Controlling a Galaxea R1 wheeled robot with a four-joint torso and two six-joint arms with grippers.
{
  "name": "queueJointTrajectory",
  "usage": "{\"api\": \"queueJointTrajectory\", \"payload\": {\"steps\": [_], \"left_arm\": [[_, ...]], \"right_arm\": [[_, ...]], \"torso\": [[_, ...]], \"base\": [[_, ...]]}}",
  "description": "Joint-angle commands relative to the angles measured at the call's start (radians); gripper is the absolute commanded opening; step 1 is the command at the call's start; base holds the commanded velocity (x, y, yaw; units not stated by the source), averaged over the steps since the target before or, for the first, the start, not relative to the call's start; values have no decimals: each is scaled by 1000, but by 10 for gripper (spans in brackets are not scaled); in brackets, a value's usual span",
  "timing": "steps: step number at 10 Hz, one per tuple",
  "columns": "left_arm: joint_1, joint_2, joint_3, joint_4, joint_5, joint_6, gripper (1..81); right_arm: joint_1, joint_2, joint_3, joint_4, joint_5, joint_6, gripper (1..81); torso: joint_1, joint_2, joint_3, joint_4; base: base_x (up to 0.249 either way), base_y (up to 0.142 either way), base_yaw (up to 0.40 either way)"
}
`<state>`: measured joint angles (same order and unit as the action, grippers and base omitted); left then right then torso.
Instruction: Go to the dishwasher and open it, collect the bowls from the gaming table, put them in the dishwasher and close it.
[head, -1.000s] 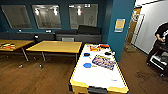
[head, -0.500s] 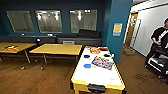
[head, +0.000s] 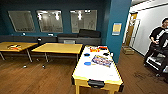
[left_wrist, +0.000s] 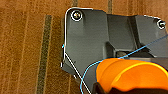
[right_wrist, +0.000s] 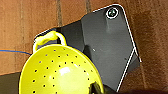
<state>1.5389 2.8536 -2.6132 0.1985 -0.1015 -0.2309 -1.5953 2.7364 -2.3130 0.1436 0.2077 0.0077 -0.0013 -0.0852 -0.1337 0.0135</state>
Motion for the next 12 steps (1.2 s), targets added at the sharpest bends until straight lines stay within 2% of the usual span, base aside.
{"api": "queueJointTrajectory", "payload": {"steps": [1, 8, 12], "left_arm": [[-38, -14, -4, 12, 51, 10, 10], [-36, -12, -5, 12, 49, 13, 10], [-36, -8, -11, 12, 49, 13, 10]], "right_arm": [[40, -16, 6, -22, -56, -3, 10], [40, 15, -38, -22, -57, -3, 10], [40, 16, -41, -22, -57, -3, 10]], "torso": [[1, 0, 0, 0], [1, 0, 0, 0], [1, -2, 1, 0]], "base": [[-153, 0, 0], [-155, 0, 0], [0, 0, 0]]}}
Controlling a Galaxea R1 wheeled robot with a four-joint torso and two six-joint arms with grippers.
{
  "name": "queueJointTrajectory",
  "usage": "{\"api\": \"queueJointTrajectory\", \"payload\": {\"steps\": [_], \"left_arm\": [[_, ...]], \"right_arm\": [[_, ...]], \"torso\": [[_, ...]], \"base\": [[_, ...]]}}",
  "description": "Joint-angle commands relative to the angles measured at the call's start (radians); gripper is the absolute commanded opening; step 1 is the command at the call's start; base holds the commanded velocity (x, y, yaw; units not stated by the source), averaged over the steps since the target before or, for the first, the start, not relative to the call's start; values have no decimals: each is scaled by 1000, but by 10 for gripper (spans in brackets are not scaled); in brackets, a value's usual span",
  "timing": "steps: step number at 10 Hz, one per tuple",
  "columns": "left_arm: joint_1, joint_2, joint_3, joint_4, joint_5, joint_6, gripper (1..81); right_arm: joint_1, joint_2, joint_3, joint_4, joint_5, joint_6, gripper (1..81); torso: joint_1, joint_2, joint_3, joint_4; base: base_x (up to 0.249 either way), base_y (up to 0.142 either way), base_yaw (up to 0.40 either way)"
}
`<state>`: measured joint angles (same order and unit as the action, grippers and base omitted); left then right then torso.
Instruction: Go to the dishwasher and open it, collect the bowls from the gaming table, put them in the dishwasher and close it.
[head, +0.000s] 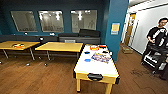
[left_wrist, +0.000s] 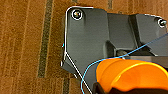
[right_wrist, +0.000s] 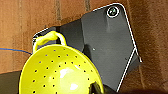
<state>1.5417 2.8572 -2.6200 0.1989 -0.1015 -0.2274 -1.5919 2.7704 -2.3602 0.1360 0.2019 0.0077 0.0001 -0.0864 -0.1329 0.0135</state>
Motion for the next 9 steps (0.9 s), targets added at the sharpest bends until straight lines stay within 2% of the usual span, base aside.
{"api": "queueJointTrajectory", "payload": {"steps": [1, 7, 9], "left_arm": [[-41, -11, -5, 10, 51, 8, 10], [-39, -11, -5, 19, 49, 10, 10], [-39, -11, -6, 20, 49, 10, 10]], "right_arm": [[37, -18, 6, -15, -52, -3, 10], [32, -19, 6, -15, -50, -3, 10], [34, -18, 6, -15, -50, -3, 10]], "torso": [[0, 0, 0, 0], [0, 0, 0, 0], [0, 0, 0, 0]], "base": [[0, 0, 0], [0, 0, 0], [0, 0, -322]]}}
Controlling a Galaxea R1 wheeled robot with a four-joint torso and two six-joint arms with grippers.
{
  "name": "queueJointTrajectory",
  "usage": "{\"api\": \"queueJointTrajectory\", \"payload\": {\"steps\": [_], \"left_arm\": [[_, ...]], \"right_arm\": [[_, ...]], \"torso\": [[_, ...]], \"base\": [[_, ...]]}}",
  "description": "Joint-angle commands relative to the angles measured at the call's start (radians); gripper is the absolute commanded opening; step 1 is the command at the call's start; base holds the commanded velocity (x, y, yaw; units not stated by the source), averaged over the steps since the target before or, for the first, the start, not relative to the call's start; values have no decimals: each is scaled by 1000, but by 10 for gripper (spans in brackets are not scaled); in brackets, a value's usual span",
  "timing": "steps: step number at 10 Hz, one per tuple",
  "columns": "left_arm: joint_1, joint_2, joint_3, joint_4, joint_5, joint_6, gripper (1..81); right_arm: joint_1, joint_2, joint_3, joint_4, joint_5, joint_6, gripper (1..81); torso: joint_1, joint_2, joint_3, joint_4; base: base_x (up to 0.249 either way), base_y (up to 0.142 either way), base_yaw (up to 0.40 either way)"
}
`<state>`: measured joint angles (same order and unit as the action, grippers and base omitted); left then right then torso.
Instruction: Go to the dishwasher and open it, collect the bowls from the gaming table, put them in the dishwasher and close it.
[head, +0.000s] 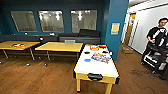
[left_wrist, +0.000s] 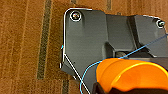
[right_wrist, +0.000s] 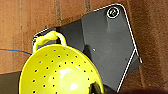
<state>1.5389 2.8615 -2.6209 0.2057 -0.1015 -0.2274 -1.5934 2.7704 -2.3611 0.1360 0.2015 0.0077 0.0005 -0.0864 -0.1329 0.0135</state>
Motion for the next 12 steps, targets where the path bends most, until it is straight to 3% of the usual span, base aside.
{"api": "queueJointTrajectory", "payload": {"steps": [1, 4, 12], "left_arm": [[-38, -7, -19, 12, 52, 22, 10], [-38, 41, -108, 15, 49, 28, 10], [-38, 62, -108, 24, 51, 31, 10]], "right_arm": [[37, -18, 7, -15, -50, -3, 10], [37, -15, 7, -15, -50, -3, 10], [29, 11, -21, -47, -51, -5, 10]], "torso": [[0, 0, 0, 0], [0, 0, 0, 0], [0, 0, 0, 0]], "base": [[0, 0, -400], [0, 0, -400], [0, 0, -400]]}}
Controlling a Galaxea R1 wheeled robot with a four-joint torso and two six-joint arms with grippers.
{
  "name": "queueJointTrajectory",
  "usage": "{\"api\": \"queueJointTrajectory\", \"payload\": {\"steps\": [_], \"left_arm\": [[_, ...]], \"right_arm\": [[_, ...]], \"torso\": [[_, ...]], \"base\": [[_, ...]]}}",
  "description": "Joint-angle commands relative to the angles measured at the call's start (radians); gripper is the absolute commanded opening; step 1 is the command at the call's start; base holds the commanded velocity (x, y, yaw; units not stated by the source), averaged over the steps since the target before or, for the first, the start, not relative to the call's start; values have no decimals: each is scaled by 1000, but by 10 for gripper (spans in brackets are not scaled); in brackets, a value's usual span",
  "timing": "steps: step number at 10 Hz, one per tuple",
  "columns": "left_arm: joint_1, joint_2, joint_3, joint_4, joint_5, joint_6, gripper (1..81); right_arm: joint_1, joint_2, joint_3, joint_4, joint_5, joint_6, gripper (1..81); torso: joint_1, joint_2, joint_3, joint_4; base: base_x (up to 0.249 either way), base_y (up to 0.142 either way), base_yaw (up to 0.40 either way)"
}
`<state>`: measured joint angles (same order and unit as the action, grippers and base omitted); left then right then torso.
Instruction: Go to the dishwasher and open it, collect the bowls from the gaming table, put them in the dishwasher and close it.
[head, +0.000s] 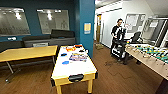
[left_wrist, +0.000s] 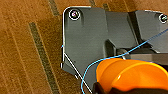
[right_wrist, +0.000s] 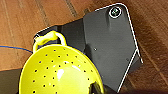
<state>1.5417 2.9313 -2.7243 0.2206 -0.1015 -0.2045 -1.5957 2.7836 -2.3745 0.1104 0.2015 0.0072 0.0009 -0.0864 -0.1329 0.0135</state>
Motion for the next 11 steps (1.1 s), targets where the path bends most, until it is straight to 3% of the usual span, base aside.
{"api": "queueJointTrajectory", "payload": {"steps": [1, 3, 11], "left_arm": [[-39, -3, -5, 11, 51, 8, 10], [-41, 0, -5, 11, 51, 8, 10], [-41, -12, -6, 12, 57, 8, 10]], "right_arm": [[30, 12, -29, -26, -51, -3, 10], [26, 38, -75, -29, -53, -4, 10], [19, 24, -86, -37, -57, 0, 10]], "torso": [[0, 0, 0, 0], [0, 0, 0, 0], [0, 0, 0, 0]], "base": [[0, 0, -400], [0, 0, -400], [0, 0, -400]]}}
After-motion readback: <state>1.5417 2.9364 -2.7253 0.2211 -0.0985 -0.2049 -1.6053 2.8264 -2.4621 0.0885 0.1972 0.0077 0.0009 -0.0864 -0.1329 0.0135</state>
